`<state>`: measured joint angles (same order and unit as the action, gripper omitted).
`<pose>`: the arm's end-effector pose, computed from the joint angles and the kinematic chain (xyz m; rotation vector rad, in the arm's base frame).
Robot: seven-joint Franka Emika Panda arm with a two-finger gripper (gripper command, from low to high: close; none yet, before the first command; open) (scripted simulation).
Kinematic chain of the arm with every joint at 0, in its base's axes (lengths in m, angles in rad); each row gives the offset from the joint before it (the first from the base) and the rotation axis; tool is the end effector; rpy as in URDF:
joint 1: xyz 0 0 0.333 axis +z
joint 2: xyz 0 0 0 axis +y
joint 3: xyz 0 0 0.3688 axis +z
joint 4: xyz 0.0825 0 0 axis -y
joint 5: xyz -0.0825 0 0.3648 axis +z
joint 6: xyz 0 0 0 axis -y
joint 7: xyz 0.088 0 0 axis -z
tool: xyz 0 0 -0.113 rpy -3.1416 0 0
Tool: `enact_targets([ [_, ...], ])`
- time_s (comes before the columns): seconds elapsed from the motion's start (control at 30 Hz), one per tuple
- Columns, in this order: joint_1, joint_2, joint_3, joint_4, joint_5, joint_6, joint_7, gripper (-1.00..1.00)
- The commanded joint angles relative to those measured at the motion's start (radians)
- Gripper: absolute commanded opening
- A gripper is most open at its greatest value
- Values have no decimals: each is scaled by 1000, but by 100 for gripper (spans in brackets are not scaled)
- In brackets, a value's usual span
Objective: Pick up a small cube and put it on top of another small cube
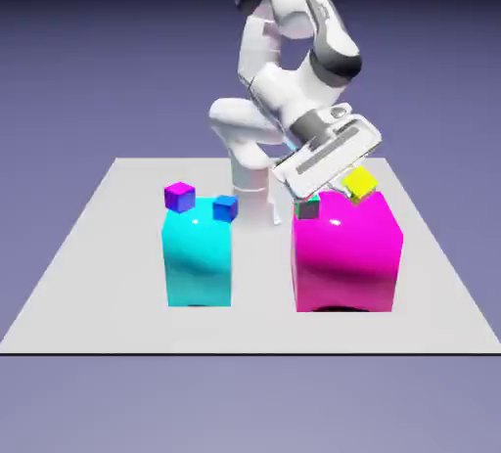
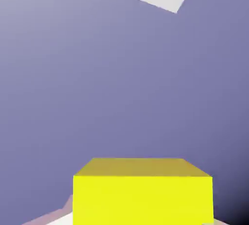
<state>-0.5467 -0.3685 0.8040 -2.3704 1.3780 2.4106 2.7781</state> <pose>0.4374 0.1583 0.5108 0.3699 2.5148 1.0483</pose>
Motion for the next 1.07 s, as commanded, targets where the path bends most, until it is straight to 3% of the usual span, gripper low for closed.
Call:
enact_targets([
  [0.0,-4,-26,5,-4,-42,-38,2,-100],
  [0.6,-106,-527,82,-86,-825,-726,68,-100],
  [0.7,-133,-557,70,-104,-815,-743,93,-100],
  [0.83,-126,-537,182,-242,-726,-577,77,-100],
  [0.87,-126,-537,182,-242,-726,-577,77,100],
  [1.03,-133,-557,70,-104,-815,-743,93,100],
])
